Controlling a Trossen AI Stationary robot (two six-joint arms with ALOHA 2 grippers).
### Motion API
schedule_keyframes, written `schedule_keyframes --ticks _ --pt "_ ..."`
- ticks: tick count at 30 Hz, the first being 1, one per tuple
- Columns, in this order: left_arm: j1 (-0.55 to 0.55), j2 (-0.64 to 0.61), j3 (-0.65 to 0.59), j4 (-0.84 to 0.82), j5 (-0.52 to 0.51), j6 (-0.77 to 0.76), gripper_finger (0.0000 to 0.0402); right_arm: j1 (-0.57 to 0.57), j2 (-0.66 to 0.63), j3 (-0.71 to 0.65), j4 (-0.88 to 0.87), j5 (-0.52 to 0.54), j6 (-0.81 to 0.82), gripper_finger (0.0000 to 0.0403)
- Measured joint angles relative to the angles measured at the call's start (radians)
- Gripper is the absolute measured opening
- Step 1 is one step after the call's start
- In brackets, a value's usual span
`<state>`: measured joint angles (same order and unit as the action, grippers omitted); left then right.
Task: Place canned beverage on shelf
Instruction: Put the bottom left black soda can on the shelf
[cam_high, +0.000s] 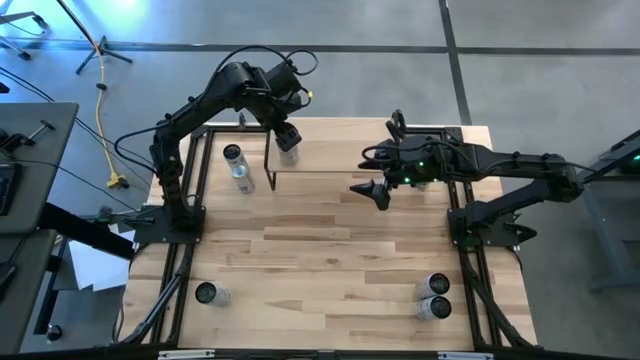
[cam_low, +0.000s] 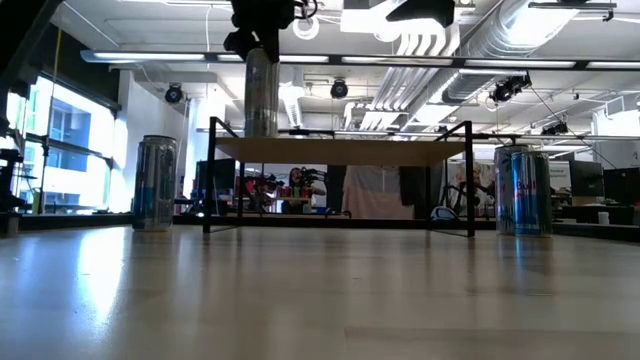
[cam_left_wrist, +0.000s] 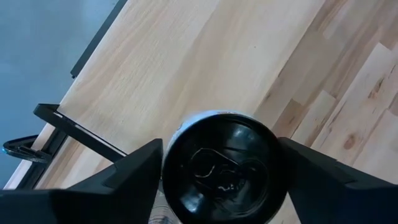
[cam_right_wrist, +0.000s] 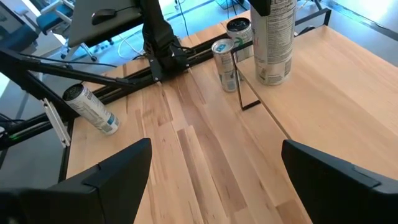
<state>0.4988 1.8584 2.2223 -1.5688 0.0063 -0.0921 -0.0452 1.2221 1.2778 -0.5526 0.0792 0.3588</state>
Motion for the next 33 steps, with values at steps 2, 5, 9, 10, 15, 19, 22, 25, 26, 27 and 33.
schedule_keyframes --ticks 2,5,9,10,15,19,22,25,26,27,33 --pt "0.0 0.0 0.0 0.0 0.0 0.0 0.0295 0.0 0.0 0.0 0.002 0.0 0.003 0.0346" --pt "0.0 0.0 0.0 0.0 -0.002 0.0 0.0303 0.0 0.0 0.0 0.003 0.0 0.003 0.0346" --pt "0.0 0.0 0.014 -0.002 -0.002 0.0 0.0306 0.0 0.0 0.0 0.003 0.0 0.003 0.0346" --pt "0.0 0.0 0.024 -0.002 -0.003 0.0 0.0306 0.0 0.0 0.0 0.003 0.0 0.003 0.0346" --pt "0.0 0.0 0.093 -0.002 -0.002 0.0 0.0307 0.0 0.0 0.0 0.003 0.0 0.003 0.0346" --pt "0.0 -0.009 0.134 0.006 0.017 0.0 0.0307 0.0 0.0 0.0 0.003 0.0 0.003 0.0346" --pt "-0.003 -0.041 0.129 0.012 0.019 -0.001 0.0307 0.0 0.0 0.0 0.003 0.0 0.002 0.0346" --pt "-0.004 -0.067 0.129 0.013 0.019 -0.001 0.0306 0.0 0.0 0.0 0.005 0.0 -0.001 0.0346" --pt "-0.004 -0.076 0.129 0.016 0.019 -0.002 0.0306 0.0 0.0 0.0 0.011 0.0 -0.003 0.0346" --pt "-0.004 -0.085 0.129 0.022 0.019 -0.008 0.0306 0.0 0.0 0.0 0.02 0.0 -0.01 0.0346" --pt "-0.045 -0.144 0.129 0.082 0.015 -0.016 0.0306 0.0 0.0 0.0 0.103 0.001 -0.051 0.0346"
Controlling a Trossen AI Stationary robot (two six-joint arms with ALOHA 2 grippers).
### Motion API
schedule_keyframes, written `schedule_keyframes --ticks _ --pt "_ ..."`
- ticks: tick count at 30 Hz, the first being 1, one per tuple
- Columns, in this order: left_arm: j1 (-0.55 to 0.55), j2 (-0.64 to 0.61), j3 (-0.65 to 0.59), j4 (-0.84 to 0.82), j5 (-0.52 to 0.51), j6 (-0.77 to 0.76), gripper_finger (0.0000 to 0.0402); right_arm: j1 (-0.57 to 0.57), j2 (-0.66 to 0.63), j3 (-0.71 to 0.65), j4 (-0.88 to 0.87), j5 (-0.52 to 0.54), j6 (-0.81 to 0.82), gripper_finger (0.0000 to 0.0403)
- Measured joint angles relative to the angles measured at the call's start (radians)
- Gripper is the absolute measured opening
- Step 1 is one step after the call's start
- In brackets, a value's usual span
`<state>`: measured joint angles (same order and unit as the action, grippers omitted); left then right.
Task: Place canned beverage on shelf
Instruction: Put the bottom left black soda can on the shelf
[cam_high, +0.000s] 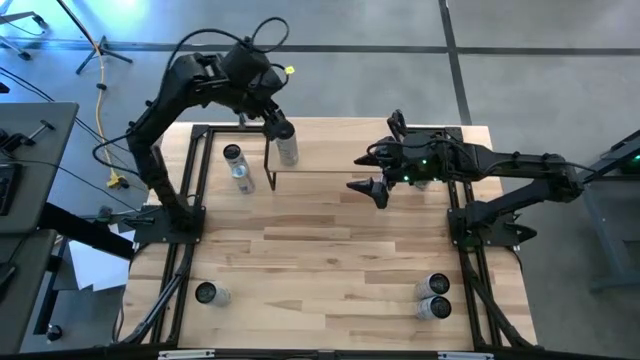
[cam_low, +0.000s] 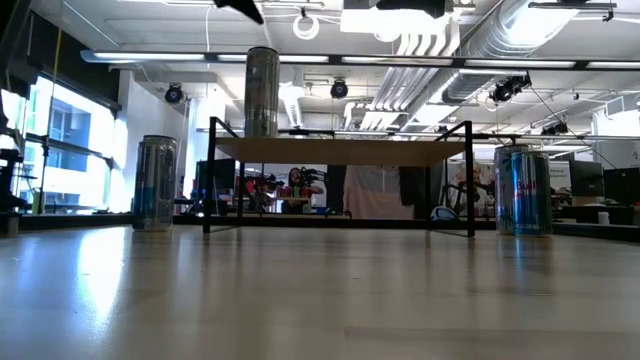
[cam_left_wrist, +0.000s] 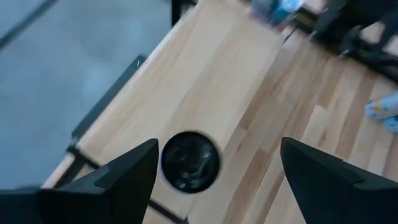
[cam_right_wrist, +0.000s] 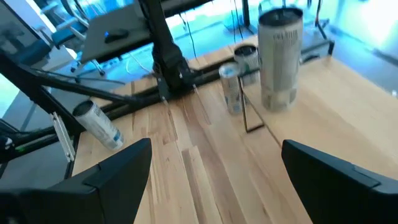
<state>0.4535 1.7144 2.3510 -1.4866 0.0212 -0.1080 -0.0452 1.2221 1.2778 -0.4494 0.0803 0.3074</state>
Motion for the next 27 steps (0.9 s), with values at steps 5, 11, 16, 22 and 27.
schedule_keyframes --ticks 5,11,16,22,27 --pt "-0.115 -0.057 0.0 0.121 -0.025 0.032 0.0306 0.0 0.0 0.0 0.021 0.015 -0.036 0.0346" --pt "-0.303 -0.09 -0.028 0.183 -0.214 0.03 0.0306 0.026 0.0 0.0 0.02 0.056 -0.073 0.0346" --pt "-0.42 -0.189 -0.274 0.339 -0.347 -0.006 0.0306 0.067 0.0 0.0 0.008 0.098 -0.106 0.0346" --pt "-0.474 -0.443 -0.815 0.732 -0.345 -0.163 0.0306 0.105 -0.006 0.0 -0.082 0.151 -0.083 0.0346" --pt "-0.536 -0.609 -1.182 1.05 -0.337 -0.315 0.0305 0.13 -0.023 0.0 -0.183 0.184 -0.037 0.0346"
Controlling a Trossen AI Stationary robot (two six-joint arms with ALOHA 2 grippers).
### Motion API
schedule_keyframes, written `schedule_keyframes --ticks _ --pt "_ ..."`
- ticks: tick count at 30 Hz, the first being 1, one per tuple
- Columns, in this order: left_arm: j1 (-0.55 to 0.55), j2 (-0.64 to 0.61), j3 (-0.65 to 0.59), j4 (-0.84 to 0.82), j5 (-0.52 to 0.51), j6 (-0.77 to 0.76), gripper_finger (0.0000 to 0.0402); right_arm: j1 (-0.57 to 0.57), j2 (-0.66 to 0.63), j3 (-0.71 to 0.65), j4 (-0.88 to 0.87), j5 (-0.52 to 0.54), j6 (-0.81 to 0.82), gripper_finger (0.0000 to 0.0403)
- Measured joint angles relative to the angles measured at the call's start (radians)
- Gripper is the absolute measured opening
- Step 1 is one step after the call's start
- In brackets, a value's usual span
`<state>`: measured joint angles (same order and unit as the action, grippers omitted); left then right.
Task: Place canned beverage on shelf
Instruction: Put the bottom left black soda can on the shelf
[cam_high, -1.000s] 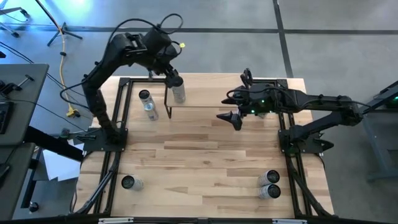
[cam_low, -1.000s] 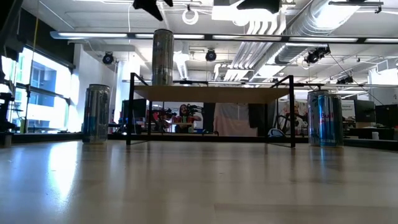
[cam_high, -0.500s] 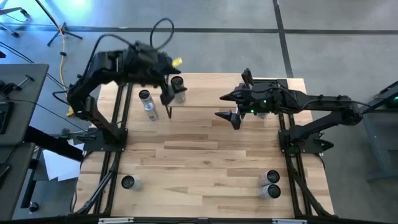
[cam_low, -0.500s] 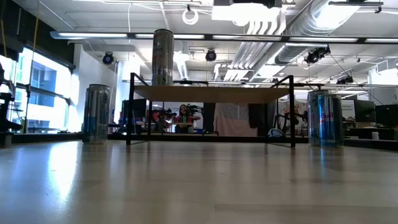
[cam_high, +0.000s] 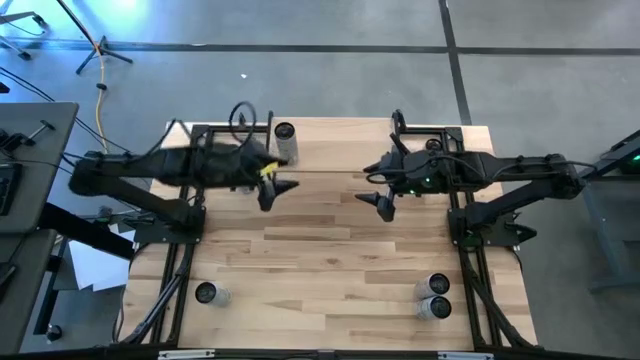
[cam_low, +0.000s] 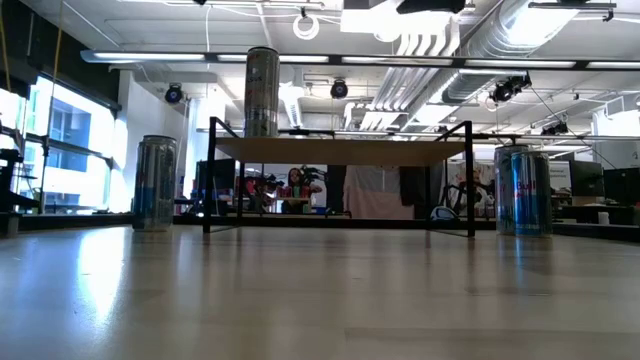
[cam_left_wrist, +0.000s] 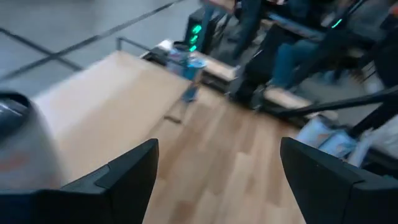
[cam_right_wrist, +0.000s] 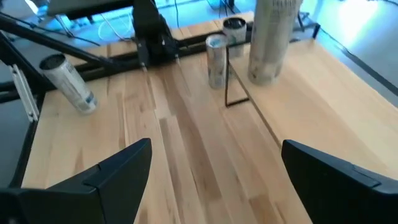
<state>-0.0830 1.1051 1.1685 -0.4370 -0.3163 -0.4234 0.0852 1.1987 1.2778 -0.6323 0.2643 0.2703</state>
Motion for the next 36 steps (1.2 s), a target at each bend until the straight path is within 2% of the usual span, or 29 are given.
schedule_keyframes --ticks 4,7,10,14,19,20,24,29,36 --pt "-0.062 -0.085 -0.244 0.286 0.018 -0.029 0.0305 0.017 -0.011 0.0 -0.052 0.037 0.028 0.0342" --pt "-0.076 -0.125 -0.422 0.546 0.016 -0.116 0.0305 0.025 -0.013 0.0 -0.098 0.072 0.047 0.0329" --pt "-0.076 -0.134 -0.53 0.688 -0.007 -0.197 0.0305 0.029 -0.036 -0.048 -0.086 0.095 0.086 0.0311" --pt "-0.092 -0.119 -0.545 0.632 -0.061 -0.167 0.0299 0.029 -0.108 -0.196 0.001 0.086 0.177 0.0282" --pt "-0.096 -0.088 -0.529 0.567 -0.123 0.163 0.025 0.027 -0.21 -0.344 0.154 0.038 0.277 0.0223" --pt "-0.094 -0.079 -0.532 0.551 -0.143 0.185 0.0235 0.026 -0.224 -0.353 0.181 0.041 0.286 0.0207" --pt "-0.055 -0.038 -0.531 0.569 -0.166 0.091 0.0153 0.026 -0.246 -0.343 0.198 0.073 0.293 0.0137" --pt "-0.043 0.043 -0.532 0.608 -0.202 0.026 0.0024 0.026 -0.235 -0.299 0.193 0.075 0.208 0.002" --pt "-0.082 0.126 -0.494 0.612 -0.498 -0.019 0.0002 0.011 -0.23 -0.296 0.151 0.111 0.216 0.0003"
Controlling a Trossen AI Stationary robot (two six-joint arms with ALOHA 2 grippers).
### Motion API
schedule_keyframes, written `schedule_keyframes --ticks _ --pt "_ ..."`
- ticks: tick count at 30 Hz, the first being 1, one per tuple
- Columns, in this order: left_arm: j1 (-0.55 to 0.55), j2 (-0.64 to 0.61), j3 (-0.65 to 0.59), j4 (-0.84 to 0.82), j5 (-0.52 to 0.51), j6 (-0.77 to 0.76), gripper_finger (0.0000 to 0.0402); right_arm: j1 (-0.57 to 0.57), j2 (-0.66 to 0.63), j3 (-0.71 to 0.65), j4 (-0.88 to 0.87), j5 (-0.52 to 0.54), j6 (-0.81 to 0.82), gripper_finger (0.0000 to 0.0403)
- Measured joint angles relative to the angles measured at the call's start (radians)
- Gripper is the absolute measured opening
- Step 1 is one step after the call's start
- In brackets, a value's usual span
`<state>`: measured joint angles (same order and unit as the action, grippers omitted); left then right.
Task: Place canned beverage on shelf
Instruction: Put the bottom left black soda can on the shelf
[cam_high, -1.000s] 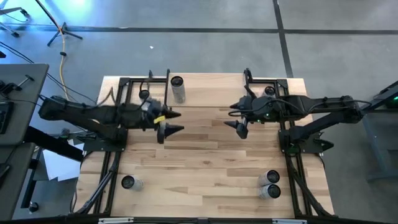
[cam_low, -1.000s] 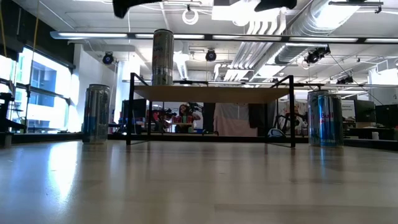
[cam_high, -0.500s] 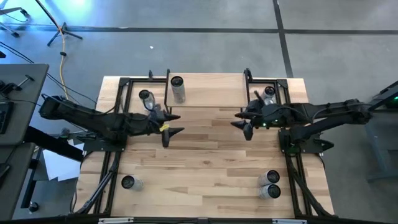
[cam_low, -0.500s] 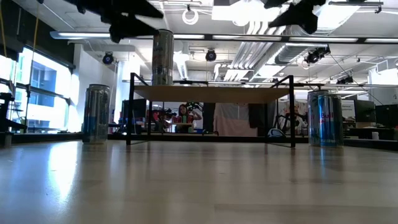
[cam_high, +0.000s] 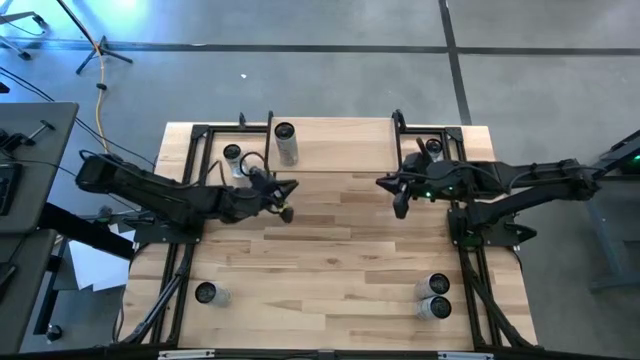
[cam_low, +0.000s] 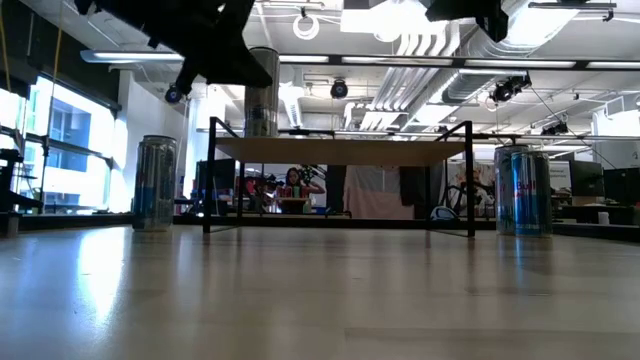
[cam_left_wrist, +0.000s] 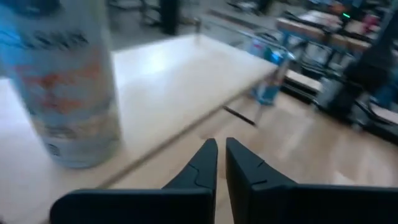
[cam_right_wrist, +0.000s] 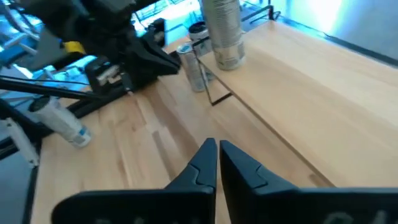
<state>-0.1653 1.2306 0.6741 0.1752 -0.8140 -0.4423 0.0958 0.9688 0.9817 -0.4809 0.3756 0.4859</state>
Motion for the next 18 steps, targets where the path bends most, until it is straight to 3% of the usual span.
schedule_keyframes --ticks 8,13,18 --pt "-0.032 0.108 0.097 -0.004 -0.275 -0.002 0.0 -0.039 0.0 0.0 -0.012 0.024 -0.062 0.0002" --pt "-0.032 0.178 0.148 0.005 -0.362 -0.043 0.0 -0.051 0.001 0.0 -0.015 0.024 -0.068 0.0" --pt "-0.01 0.213 0.168 0.0 -0.386 -0.054 0.0 -0.05 0.001 0.0 -0.016 0.024 -0.076 0.0"
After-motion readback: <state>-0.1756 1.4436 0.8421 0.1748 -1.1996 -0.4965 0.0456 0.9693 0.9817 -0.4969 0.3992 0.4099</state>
